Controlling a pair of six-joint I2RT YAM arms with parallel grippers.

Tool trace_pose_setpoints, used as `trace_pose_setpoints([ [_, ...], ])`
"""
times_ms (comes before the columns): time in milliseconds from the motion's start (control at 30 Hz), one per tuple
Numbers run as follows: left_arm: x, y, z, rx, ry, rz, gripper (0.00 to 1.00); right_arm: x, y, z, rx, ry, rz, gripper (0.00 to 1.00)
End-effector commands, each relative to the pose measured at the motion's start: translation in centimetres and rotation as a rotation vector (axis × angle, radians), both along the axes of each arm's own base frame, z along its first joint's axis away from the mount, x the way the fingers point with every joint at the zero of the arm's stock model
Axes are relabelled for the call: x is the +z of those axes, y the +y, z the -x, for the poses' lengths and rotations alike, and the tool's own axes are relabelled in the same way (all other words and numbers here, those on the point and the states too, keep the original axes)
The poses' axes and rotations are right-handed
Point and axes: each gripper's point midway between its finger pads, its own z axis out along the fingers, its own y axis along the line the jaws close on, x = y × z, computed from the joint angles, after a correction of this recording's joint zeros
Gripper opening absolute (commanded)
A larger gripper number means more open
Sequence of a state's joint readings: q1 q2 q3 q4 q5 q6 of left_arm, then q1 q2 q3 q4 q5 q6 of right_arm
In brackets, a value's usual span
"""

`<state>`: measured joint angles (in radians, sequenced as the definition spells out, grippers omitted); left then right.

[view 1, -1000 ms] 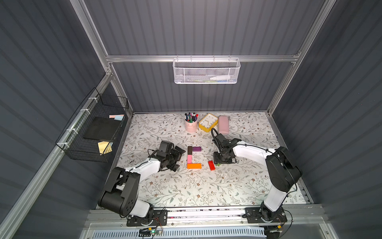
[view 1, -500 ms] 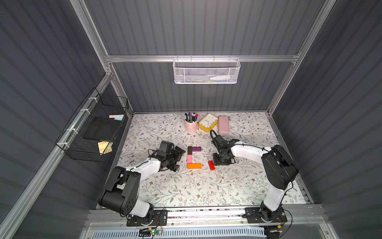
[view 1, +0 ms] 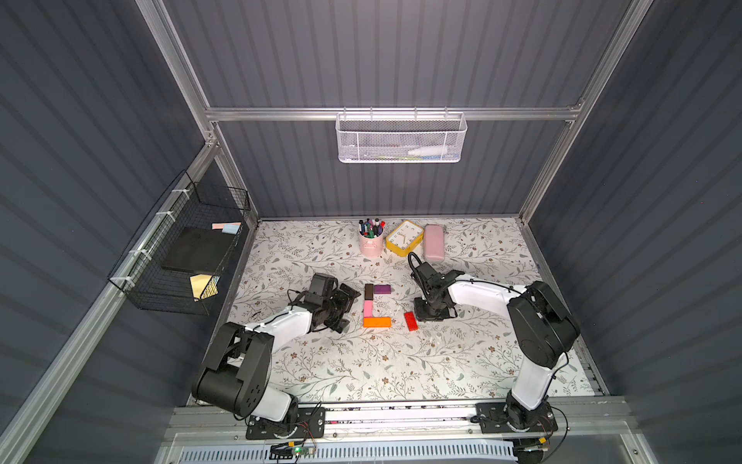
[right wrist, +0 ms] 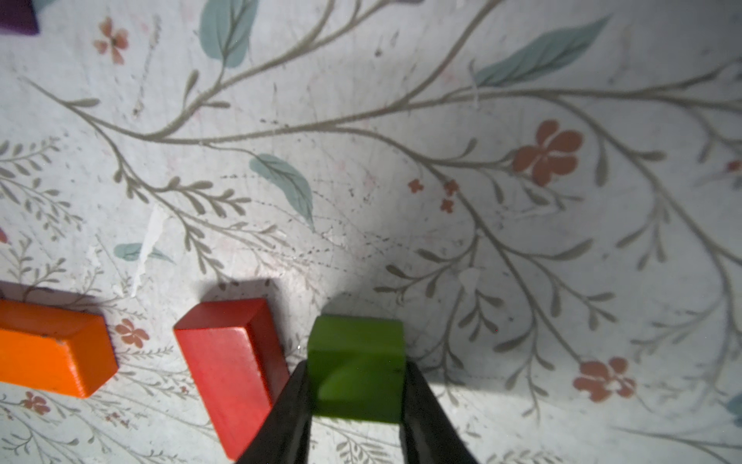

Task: Assemble the number 6 with building blocks
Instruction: Pick up the building block from the center of the board.

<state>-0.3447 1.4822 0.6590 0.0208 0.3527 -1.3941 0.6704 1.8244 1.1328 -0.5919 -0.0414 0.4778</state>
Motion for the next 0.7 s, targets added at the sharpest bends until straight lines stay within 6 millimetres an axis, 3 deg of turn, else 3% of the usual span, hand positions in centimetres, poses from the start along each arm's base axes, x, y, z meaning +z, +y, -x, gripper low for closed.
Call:
trace_pose_setpoints([
  [0, -0.7, 0.2, 0.4, -0.012, 0.009, -0.008, 0.99, 0.3, 0.1, 0.2, 0.010, -0.002, 0.009, 0.33],
  [433, -0.8, 0.3, 0.5, -0.010, 0.010, -0.008, 0.99, 4.3, 1.4, -2.4, 0.019, -0.088, -0.003, 0.33],
  [667, -0.8, 0.4, 0.3, -0.003, 0.004, -0.005, 0.99, 5.3, 4.2, -3.5, 0.006, -0.095, -0.090, 0.33],
])
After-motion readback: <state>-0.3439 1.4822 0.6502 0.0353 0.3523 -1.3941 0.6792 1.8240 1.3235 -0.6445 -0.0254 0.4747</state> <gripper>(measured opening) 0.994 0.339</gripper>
